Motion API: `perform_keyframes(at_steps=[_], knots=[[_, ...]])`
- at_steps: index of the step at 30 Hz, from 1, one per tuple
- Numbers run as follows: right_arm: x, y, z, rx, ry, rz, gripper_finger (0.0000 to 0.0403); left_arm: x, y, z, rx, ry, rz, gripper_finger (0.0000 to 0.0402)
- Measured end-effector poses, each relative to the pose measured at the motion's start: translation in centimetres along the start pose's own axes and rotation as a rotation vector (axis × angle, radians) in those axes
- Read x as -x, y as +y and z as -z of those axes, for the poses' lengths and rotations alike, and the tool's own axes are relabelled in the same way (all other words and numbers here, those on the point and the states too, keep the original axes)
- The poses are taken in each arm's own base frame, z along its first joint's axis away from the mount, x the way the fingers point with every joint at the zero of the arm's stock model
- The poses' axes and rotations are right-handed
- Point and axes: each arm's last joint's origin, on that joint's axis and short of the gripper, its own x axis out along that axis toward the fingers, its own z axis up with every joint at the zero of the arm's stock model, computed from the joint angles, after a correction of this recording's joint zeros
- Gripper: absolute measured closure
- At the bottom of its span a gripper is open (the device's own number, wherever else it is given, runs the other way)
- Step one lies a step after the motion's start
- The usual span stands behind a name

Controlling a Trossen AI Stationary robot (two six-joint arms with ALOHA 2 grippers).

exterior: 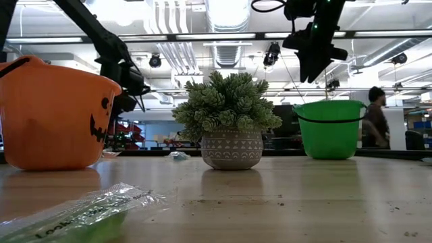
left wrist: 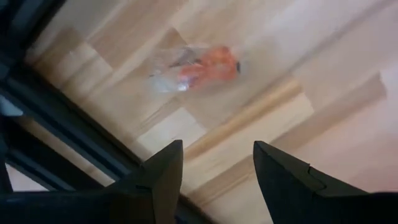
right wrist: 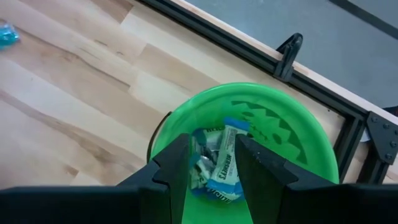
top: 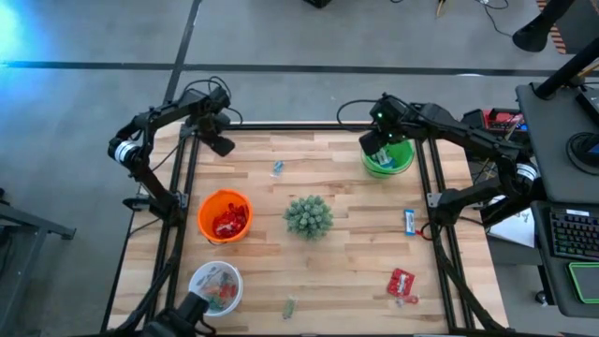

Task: Sort candy
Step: Put the orange gummy into the white bucket

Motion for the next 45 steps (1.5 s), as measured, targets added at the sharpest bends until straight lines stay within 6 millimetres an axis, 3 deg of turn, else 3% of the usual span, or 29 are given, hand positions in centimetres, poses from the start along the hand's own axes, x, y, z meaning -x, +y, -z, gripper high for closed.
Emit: perform_keyframes(at_steps=[6, 16, 27, 37, 45], knots=[[0.1, 0.4, 0.2, 0.015, 0.000, -0.009, 0.0282, 0.1, -0.1, 0.2, -0.122, 0.014, -0.001, 0.0223], [0.1, 0.4, 0.2, 0.006, -0.001, -0.010, 0.0282, -0.5, -0.2, 0.5, 0.011, 0.029, 0.001, 0.0223], [0.1, 0.4, 0.1, 0.002, -0.005, -0.011, 0.0282, -1.5, -0.1, -0.2, 0.024, 0.004, -0.004, 0.0223], [0.1, 0.4, 0.1, -0.023, -0.005, -0.012, 0.0282, -2.6, 0.0, -1.0, 0.190, -0.008, 0.001, 0.0223], [0.2, 0.7, 0.2, -0.013, -0.004, -0.018, 0.0282, -2.6, -0.1, -1.1, 0.201, -0.009, 0.023, 0.0223]])
